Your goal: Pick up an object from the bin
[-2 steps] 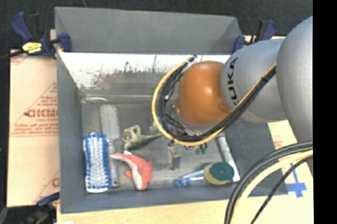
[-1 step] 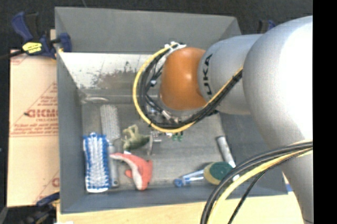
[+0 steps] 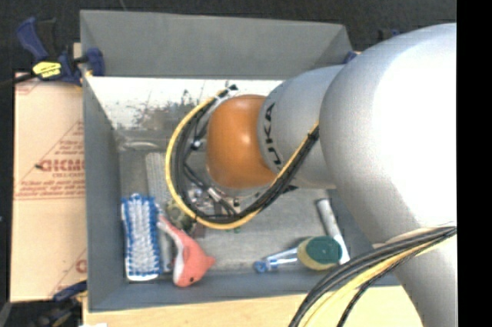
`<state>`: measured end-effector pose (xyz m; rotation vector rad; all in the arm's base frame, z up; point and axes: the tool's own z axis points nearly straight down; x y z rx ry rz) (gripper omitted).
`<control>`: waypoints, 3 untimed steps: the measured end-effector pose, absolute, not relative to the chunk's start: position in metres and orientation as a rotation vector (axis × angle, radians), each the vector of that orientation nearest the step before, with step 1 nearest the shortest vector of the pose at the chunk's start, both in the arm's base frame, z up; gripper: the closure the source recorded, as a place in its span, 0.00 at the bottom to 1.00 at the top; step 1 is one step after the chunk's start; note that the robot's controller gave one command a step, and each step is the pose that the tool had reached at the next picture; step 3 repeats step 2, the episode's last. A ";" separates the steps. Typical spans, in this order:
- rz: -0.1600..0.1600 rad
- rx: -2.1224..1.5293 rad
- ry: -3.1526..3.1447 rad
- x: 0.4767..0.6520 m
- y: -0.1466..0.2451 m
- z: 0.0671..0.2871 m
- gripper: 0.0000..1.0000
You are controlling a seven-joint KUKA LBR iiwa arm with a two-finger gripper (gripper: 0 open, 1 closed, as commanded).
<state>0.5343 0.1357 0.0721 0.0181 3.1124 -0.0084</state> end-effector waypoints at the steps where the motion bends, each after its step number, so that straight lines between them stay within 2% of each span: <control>1: -0.009 0.017 3.113 0.534 0.136 0.072 1.00; 2: -0.012 -0.001 3.120 0.532 0.139 0.096 1.00; 3: -0.012 -0.001 3.120 0.532 0.139 0.096 1.00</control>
Offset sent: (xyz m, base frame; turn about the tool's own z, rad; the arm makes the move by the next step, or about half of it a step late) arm 0.0002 0.0118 0.0579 -0.0312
